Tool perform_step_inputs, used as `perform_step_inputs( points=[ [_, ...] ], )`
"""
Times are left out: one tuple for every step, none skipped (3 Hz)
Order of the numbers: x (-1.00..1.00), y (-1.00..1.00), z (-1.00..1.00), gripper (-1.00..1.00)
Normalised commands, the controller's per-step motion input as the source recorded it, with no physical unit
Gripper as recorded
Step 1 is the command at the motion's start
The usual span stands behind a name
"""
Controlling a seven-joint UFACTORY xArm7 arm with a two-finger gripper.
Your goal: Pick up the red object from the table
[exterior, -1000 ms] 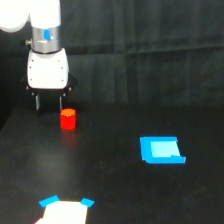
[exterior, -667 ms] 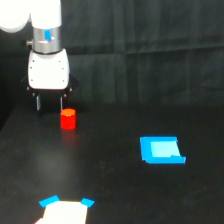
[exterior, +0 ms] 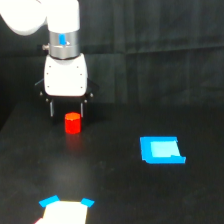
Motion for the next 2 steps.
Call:
perform_step_inputs(
  points=[
    [0.67,-0.55,-0.70,0.94],
    [-0.38,0.21,-0.70,-1.00]
  ],
)
